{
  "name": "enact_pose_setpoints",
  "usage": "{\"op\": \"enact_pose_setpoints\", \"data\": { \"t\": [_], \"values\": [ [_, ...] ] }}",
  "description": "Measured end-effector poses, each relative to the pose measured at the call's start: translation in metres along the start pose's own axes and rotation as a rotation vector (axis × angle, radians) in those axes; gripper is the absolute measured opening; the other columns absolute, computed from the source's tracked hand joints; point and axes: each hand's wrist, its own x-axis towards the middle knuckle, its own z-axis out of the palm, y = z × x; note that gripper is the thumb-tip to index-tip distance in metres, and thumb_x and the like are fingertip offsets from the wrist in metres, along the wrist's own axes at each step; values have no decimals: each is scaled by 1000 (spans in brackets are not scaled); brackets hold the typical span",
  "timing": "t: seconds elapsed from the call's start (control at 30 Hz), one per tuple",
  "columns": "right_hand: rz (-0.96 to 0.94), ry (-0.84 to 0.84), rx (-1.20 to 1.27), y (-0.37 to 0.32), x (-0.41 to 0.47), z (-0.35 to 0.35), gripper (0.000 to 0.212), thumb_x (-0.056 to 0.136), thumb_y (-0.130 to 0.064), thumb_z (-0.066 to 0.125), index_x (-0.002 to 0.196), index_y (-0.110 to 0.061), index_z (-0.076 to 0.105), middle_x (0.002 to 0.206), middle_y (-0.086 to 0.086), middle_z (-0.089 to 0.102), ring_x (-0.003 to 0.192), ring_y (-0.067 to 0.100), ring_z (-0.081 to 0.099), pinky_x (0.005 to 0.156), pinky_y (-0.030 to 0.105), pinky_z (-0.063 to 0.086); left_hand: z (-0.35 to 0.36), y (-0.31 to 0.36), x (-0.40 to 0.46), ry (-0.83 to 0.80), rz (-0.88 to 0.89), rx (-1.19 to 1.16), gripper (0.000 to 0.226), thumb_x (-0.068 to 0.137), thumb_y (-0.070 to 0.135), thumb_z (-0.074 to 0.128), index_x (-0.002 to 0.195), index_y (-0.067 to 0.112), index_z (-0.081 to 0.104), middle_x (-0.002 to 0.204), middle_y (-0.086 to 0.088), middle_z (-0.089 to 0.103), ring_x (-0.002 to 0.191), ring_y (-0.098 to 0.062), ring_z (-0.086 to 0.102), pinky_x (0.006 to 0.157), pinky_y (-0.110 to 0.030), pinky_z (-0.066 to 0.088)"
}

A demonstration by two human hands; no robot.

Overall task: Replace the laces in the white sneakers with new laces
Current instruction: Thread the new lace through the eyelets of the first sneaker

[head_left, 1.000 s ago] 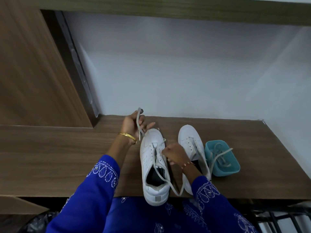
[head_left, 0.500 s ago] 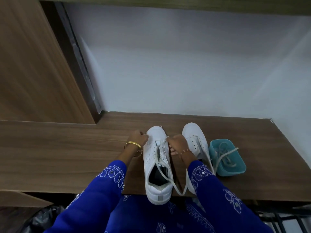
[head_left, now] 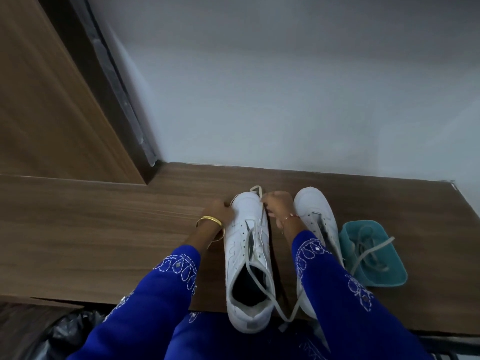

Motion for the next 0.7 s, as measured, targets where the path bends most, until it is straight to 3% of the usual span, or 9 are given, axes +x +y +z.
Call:
{"op": "enact_pose_setpoints", "data": {
  "t": [0.1,0.17,0.27,0.33,0.4,0.47,0.57,0.7],
  "values": [
    [-78,-69,117,-17,-7,2,4,77,1,61,80,0,62,76,10,51,76,22,47,60,29,38,-2,2,2,70,53,32,37,83,4,49,119,5,56,117,-16,61,107,-31,56,92,-38,45],
    [-115,-149,141,-25,-13,2,14,71,-2,65,67,-9,53,77,10,55,79,24,50,66,32,40,-5,6,4,145,191,82,47,81,2,52,127,6,49,125,-15,56,114,-31,52,94,-36,41],
    [-186,-255,160,-35,-31,-2,7,71,0,57,69,-6,54,83,17,59,77,26,56,67,32,44,-10,19,-2,185,484,9,60,81,-2,58,137,5,38,139,-15,44,132,-28,38,106,-32,30],
    [-224,-319,161,-40,-41,-6,16,78,7,45,72,-5,54,82,19,60,72,23,57,61,27,45,-12,27,-3,171,595,-20,52,81,-4,59,131,2,47,139,-16,44,135,-27,33,109,-31,28],
    [-262,-342,148,-44,-52,-11,19,80,6,44,72,-6,56,81,17,60,72,22,57,63,27,46,-13,33,-7,141,604,-35,30,81,-2,61,111,-1,60,123,-19,56,122,-30,47,99,-31,37],
    [-293,-351,148,-48,-59,-18,19,80,3,46,68,-6,58,79,14,63,74,20,58,66,28,45,-15,35,-11,81,539,-68,5,84,8,61,87,5,62,94,-17,61,91,-27,56,77,-30,43],
    [-289,-334,158,-52,-65,-27,28,85,-3,43,62,-8,59,69,5,64,67,13,57,66,26,45,-21,29,-20,4,451,-120,28,89,21,57,64,13,48,66,-9,51,61,-16,43,59,-25,33],
    [-231,-294,188,-48,-68,-37,23,89,-10,45,69,-11,56,72,5,62,70,14,56,67,27,45,-35,7,-32,-23,361,-170,34,91,19,56,58,17,48,67,-12,55,66,-23,52,66,-41,49]
  ]
}}
